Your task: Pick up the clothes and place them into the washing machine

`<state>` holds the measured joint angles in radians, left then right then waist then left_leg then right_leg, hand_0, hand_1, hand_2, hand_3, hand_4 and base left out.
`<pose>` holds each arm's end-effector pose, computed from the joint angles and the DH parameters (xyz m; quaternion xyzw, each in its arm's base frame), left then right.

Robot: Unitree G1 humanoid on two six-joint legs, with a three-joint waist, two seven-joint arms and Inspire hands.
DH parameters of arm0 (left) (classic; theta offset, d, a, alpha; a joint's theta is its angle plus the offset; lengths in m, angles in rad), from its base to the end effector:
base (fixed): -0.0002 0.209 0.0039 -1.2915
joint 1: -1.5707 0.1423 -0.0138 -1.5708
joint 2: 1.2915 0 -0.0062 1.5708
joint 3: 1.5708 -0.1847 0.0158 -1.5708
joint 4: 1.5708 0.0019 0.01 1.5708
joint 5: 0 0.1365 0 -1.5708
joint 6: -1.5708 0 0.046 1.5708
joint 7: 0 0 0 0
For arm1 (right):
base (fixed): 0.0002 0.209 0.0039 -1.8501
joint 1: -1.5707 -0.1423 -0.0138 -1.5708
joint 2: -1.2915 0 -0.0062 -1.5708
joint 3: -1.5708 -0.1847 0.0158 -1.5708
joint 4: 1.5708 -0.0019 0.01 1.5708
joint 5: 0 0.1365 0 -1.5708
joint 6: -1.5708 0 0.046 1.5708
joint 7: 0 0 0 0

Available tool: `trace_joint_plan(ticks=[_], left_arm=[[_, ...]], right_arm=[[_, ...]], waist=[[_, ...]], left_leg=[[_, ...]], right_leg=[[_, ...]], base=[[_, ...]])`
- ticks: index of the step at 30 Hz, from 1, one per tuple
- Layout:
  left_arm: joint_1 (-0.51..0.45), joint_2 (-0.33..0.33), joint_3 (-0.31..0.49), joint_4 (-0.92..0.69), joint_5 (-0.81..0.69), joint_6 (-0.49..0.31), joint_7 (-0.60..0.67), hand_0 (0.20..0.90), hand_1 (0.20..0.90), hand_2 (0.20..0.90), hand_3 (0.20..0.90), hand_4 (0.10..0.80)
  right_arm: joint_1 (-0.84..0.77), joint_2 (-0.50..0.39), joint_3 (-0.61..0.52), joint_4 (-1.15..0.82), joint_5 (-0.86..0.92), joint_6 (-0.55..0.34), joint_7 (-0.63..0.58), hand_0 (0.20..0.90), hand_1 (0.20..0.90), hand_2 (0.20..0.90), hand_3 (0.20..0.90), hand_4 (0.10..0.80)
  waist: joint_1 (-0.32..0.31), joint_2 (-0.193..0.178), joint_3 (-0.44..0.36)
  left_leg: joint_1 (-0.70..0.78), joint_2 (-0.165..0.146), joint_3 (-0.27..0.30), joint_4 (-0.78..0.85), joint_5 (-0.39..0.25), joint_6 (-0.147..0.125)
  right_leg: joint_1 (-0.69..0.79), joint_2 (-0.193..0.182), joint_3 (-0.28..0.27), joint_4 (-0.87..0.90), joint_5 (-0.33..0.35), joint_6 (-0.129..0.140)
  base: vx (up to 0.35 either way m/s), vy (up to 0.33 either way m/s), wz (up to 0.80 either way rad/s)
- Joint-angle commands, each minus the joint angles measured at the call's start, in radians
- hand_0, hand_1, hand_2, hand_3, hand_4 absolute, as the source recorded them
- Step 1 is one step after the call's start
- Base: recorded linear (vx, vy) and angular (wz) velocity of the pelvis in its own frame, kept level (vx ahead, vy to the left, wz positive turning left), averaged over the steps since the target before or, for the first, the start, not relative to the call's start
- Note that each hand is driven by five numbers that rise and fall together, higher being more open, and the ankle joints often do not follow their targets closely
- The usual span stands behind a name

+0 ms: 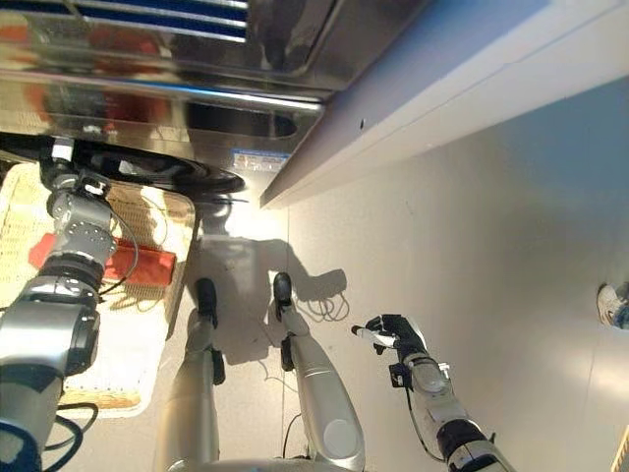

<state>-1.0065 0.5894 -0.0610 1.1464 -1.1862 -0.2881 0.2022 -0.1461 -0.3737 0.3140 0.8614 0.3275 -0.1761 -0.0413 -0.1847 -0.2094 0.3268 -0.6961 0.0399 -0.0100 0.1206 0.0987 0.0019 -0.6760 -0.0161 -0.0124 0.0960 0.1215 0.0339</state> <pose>0.3406 0.2841 0.1749 -0.3326 -0.1266 0.2787 0.8920 0.1793 -0.2245 -0.0567 -0.0992 0.2857 -0.0075 0.9531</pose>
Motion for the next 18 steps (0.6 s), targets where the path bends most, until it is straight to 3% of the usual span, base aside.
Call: trace_joint_plan(ticks=[1,2,3,10,12,13,14,18], left_arm=[[-0.137,0.094,-0.025,-0.011,0.024,-0.105,-0.021,0.225,0.225,0.225,0.225,0.318],[-0.145,0.098,-0.026,-0.017,0.023,-0.113,-0.017,0.428,0.428,0.428,0.428,0.463],[-0.148,0.097,-0.025,-0.018,0.019,-0.116,-0.015,0.9,0.9,0.9,0.9,0.8],[-0.135,0.072,-0.021,-0.034,0.013,-0.126,-0.022,0.9,0.9,0.9,0.9,0.8],[-0.126,0.07,-0.017,-0.036,0.018,-0.127,-0.023,0.9,0.9,0.9,0.9,0.8],[-0.119,0.072,-0.016,-0.032,0.021,-0.124,-0.025,0.9,0.9,0.9,0.9,0.8],[-0.112,0.072,-0.013,-0.029,0.023,-0.122,-0.027,0.9,0.9,0.9,0.9,0.8],[-0.098,0.068,-0.008,-0.024,0.025,-0.118,-0.028,0.9,0.9,0.9,0.9,0.8]], right_arm=[[0.095,-0.091,-0.035,-0.006,0.032,-0.024,-0.015,0.9,0.9,0.9,0.9,0.8],[0.092,-0.093,-0.037,-0.005,0.035,-0.028,-0.016,0.9,0.9,0.9,0.9,0.8],[0.091,-0.092,-0.035,-0.002,0.037,-0.029,-0.017,0.9,0.9,0.9,0.9,0.8],[0.091,-0.089,-0.034,0.026,0.037,-0.029,-0.015,0.9,0.9,0.9,0.9,0.8],[0.09,-0.091,-0.036,0.028,0.036,-0.03,-0.013,0.9,0.9,0.9,0.9,0.8],[0.09,-0.091,-0.036,0.029,0.036,-0.03,-0.012,0.9,0.9,0.9,0.9,0.8],[0.091,-0.092,-0.038,0.029,0.037,-0.031,-0.011,0.9,0.9,0.9,0.9,0.8],[0.089,-0.095,-0.04,0.035,0.036,-0.032,-0.007,0.9,0.9,0.9,0.9,0.8]], waist=[[-0.018,-0.008,-0.059],[-0.021,-0.009,-0.062],[-0.022,-0.01,-0.064],[-0.021,0.001,-0.07],[-0.022,-0.001,-0.062],[-0.019,0.008,-0.073],[-0.02,0.004,-0.064],[-0.014,0.017,-0.073]], left_leg=[[-0.061,0.011,-0.04,0.09,-0.091,-0.067],[-0.069,0.012,-0.04,0.092,-0.091,-0.067],[-0.073,0.013,-0.041,0.092,-0.091,-0.067],[-0.077,0.007,-0.041,0.094,-0.093,-0.068],[-0.091,-0.002,-0.032,0.099,-0.06,-0.066],[-0.079,0.002,-0.04,0.093,-0.088,-0.067],[-0.09,-0.004,-0.03,0.098,-0.059,-0.065],[-0.079,-0.001,-0.041,0.092,-0.086,-0.068]], right_leg=[[0.021,-0.022,0.015,-0.078,0.076,0.056],[0.014,-0.021,0.017,-0.082,0.081,0.057],[0.012,-0.022,0.018,-0.085,0.083,0.057],[0.006,-0.027,0.021,-0.087,0.087,0.056],[-0.006,-0.036,0.017,-0.082,0.109,0.053],[0.002,-0.03,0.02,-0.086,0.09,0.057],[-0.007,-0.037,0.016,-0.081,0.109,0.052],[0.004,-0.033,0.019,-0.084,0.088,0.055]], base=[[0.0,0.0,0.0],[0.0,0.0,0.0],[0.0,0.0,0.0],[0.0,0.012,-0.03],[-0.063,0.006,-0.01],[-0.116,0.015,-0.01],[0.0,0.0,0.0],[0.048,0.003,-0.02]])
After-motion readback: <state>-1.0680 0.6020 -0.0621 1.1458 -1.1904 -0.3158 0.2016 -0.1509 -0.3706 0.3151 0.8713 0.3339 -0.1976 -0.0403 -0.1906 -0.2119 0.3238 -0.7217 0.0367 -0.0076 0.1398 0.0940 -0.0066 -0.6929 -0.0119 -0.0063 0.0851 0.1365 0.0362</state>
